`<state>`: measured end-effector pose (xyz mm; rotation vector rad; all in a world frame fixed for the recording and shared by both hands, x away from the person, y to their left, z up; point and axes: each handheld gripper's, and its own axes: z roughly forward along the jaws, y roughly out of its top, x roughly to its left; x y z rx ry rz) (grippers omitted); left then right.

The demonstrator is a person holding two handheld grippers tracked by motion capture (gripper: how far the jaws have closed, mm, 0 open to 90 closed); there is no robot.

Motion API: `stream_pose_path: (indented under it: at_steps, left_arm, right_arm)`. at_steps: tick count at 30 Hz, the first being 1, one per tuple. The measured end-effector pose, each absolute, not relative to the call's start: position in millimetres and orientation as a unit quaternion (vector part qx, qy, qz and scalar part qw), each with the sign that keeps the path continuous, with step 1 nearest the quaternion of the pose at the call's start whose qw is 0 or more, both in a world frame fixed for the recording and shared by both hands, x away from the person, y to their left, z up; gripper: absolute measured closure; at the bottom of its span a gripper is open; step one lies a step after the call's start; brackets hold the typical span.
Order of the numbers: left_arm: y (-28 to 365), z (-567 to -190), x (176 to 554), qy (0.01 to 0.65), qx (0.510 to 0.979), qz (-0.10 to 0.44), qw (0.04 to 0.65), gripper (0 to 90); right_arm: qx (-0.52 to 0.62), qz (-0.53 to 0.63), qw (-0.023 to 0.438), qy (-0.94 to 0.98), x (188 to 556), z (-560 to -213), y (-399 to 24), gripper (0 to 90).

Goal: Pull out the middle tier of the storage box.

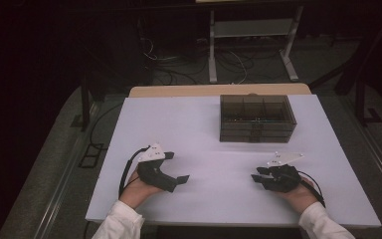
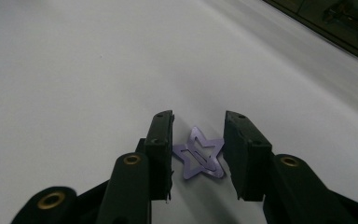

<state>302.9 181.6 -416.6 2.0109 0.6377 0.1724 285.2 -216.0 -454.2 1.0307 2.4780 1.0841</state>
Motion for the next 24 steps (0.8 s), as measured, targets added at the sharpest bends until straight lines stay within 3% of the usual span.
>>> stream_pose_path:
  at_steps: [24]
  left_arm:
    - [176, -417, 305, 0.253, 0.832, 0.075, 0.488, 0.0]
  right_arm:
    - [0.31, 0.404, 0.099, 0.855, 296, -440, -202, 63.0]
